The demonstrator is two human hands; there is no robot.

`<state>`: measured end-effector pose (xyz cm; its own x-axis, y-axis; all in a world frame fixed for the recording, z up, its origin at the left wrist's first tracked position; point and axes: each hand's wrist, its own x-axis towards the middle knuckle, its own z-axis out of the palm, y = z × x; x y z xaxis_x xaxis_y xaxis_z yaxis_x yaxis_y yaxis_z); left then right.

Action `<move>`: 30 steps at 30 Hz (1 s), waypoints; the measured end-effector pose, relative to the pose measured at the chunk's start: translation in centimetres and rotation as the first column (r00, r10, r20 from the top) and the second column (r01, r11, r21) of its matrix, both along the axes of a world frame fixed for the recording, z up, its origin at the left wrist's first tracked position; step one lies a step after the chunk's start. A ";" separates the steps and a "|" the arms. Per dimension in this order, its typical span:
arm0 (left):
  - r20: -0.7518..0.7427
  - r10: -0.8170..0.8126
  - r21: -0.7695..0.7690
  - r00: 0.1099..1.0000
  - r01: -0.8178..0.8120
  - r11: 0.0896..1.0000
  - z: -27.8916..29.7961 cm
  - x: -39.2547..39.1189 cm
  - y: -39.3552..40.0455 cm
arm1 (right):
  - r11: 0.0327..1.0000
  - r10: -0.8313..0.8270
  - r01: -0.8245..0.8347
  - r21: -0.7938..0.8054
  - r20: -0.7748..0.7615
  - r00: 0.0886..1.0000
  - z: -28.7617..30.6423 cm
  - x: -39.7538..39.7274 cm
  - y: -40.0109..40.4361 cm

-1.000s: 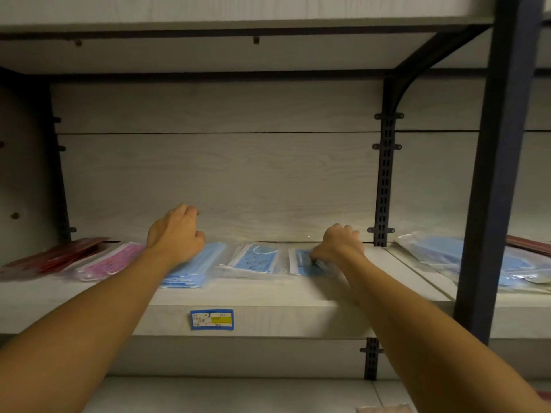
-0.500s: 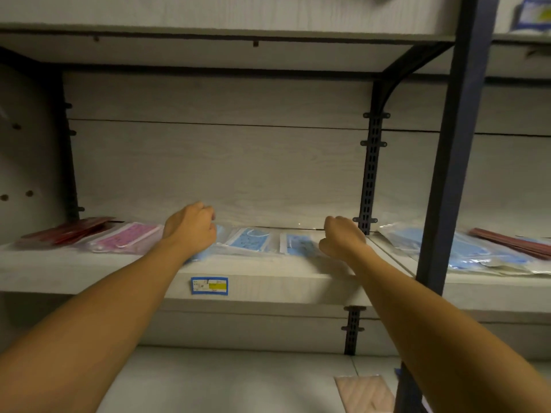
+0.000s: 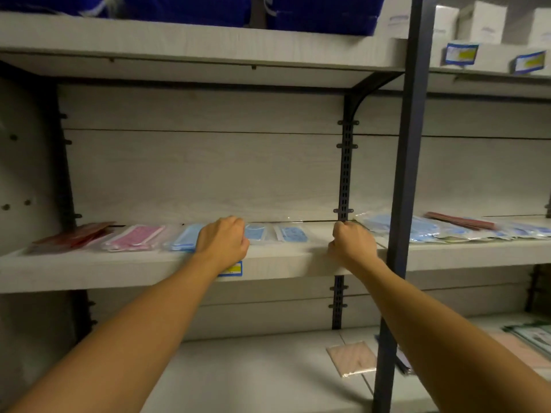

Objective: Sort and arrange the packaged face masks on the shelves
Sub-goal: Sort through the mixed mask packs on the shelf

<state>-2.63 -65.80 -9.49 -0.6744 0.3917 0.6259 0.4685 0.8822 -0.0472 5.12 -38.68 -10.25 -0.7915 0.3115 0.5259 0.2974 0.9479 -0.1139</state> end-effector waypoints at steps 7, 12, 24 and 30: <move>-0.017 -0.042 -0.016 0.999 0.041 0.999 -0.4 2.8 0.4 | 0.998 -0.055 0.055 0.017 -0.011 0.998 -0.1 5.3 1.4; -0.001 -0.042 -0.040 0.999 0.042 0.998 0.3 4.3 1.7 | 0.996 -0.082 0.082 0.020 0.017 0.996 0.7 7.9 3.0; 0.061 -0.119 -0.101 0.991 0.125 0.987 0.9 8.7 10.7 | 0.989 -0.146 0.143 0.031 0.089 0.985 0.6 13.8 10.4; 0.109 -0.156 -0.108 0.982 0.168 0.980 1.1 11.5 17.1 | 0.980 -0.198 0.191 0.062 0.148 0.969 1.2 16.6 16.3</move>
